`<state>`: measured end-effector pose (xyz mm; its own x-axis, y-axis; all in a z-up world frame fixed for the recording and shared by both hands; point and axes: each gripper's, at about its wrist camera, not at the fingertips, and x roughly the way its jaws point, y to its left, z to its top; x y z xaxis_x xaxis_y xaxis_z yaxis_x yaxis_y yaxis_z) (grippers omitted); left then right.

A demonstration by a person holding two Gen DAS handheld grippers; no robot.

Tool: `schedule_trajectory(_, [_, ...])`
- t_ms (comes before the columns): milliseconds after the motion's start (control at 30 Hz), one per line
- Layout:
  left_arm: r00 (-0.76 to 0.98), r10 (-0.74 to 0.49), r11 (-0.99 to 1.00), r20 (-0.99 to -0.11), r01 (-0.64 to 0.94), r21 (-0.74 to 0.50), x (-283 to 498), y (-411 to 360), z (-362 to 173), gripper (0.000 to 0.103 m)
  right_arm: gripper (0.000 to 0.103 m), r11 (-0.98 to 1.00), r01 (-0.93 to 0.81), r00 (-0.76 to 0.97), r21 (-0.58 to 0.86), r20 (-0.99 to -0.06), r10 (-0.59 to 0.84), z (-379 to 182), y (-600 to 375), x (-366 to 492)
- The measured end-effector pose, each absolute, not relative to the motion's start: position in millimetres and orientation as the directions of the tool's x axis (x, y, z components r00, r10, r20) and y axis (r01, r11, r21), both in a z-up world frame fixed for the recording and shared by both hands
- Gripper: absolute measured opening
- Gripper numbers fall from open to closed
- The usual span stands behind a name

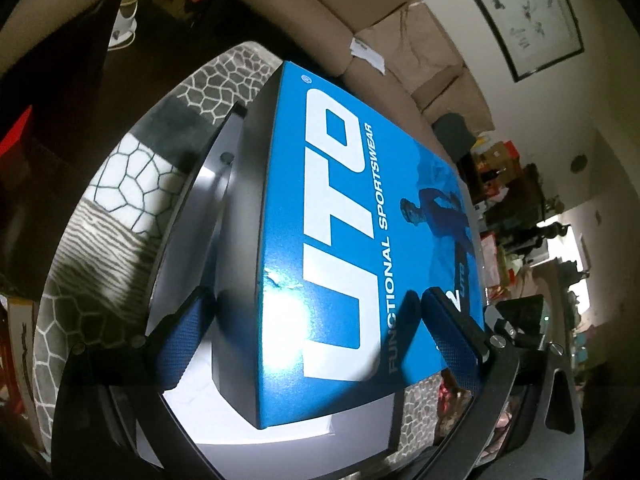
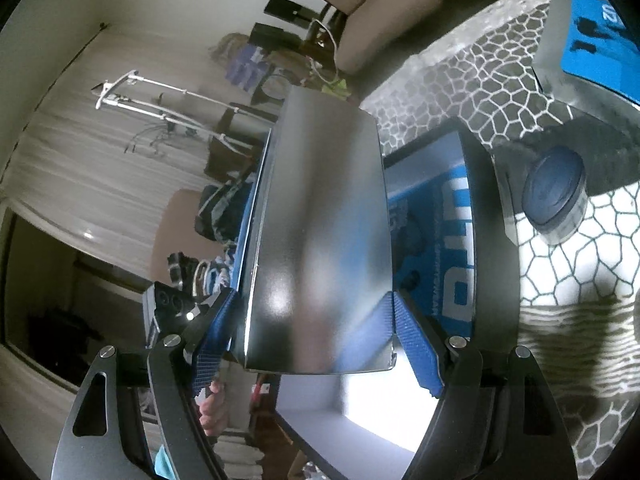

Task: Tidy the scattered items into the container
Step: 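Carry the held box with both tools over the open white box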

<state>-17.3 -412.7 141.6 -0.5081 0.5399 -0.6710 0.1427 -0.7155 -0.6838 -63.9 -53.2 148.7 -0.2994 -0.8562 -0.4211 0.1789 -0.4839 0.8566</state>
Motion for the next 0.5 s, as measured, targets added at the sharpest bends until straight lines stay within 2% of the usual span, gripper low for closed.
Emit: schedule_trajectory(500, [-0.455, 0.535, -0.728, -0.712, 0.181, -0.662, -36.2, -407.5, 105.8, 0.102, 0.08, -0.508, 0.099, -0.291, 0.856, -0.463, -0.837, 118.8, -51.1, -73.6])
